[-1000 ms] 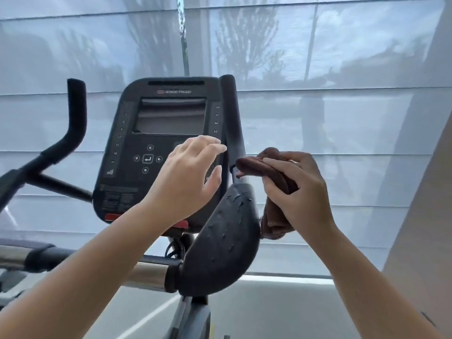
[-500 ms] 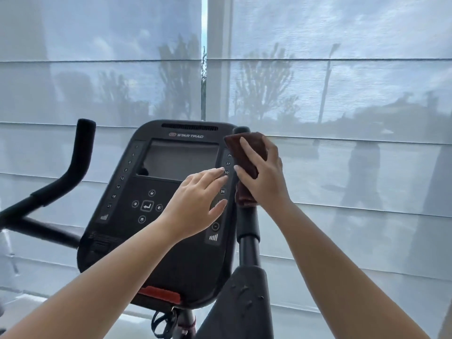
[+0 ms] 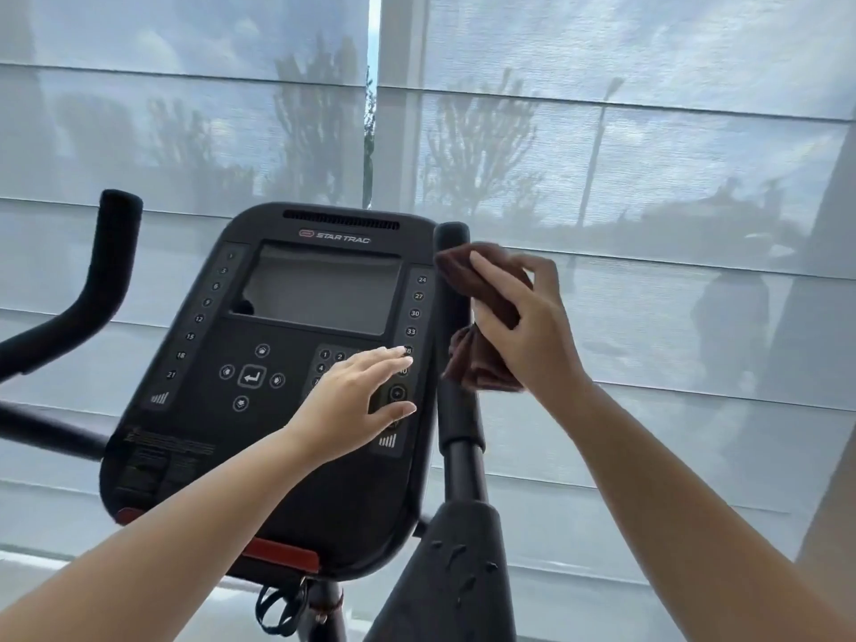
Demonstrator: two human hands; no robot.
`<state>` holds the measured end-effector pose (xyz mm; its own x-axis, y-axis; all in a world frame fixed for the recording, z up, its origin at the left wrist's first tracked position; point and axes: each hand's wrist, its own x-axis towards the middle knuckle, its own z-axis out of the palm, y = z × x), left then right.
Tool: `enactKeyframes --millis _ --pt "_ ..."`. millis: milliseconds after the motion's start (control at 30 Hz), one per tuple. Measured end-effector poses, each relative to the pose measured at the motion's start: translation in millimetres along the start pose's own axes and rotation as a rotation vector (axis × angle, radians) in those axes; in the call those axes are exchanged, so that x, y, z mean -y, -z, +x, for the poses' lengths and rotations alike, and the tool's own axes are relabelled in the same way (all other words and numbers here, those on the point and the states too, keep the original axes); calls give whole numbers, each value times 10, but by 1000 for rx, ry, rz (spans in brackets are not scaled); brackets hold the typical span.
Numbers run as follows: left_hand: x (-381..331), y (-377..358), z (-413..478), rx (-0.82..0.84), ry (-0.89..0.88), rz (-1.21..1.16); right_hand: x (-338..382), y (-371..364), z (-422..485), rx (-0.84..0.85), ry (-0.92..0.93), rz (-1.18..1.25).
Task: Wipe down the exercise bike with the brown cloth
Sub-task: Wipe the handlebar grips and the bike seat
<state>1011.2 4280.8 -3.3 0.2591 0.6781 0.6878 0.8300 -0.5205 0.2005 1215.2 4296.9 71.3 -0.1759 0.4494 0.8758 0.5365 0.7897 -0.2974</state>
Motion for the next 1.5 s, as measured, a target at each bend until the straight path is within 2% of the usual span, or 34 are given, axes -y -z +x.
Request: enactKeyframes --millis 100,200,300,333,367,500,533,633,733,800,867,967,1033,1100,1233,1333,1500 --pt "149 -142 -99 118 42 91 93 -140 183 119 -26 -110" --pt "307 -229 -174 190 117 197 43 -106 -91 211 -97 -54" --pt "441 -264 -245 285 199 293 -54 62 -488 396 -132 57" --pt "467 -272 -265 312 212 310 -58 102 -530 398 -139 87" --pt "480 -285 -281 327 218 323 -40 122 -511 356 -127 84" --pt "463 -318 -297 315 203 370 84 33 47 -5 20 -58" --pt "465 -318 -300 314 199 378 113 -17 197 -9 24 -82" --pt "479 -306 -306 327 187 385 112 -114 210 145 -82 -55" --pt "494 -286 -297 330 179 399 27 -11 -337 311 -151 66" --pt "488 -290 -300 333 178 403 3 94 -648 363 -195 192" --pt "482 -299 -297 329 184 403 -16 127 -628 339 -181 163" --pt "472 -305 -293 325 190 383 5 36 -147 113 -80 50" --pt "466 -308 -299 318 194 354 27 -53 183 33 -41 16" --pt "466 -307 -300 317 195 349 12 -127 212 82 -94 64" --pt "476 -306 -294 321 187 360 -51 -8 -420 303 -181 164" --pt "451 -290 -289 324 186 367 -91 83 -576 332 -205 190" --pt "431 -294 -299 342 188 395 74 -35 -75 32 0 -35"
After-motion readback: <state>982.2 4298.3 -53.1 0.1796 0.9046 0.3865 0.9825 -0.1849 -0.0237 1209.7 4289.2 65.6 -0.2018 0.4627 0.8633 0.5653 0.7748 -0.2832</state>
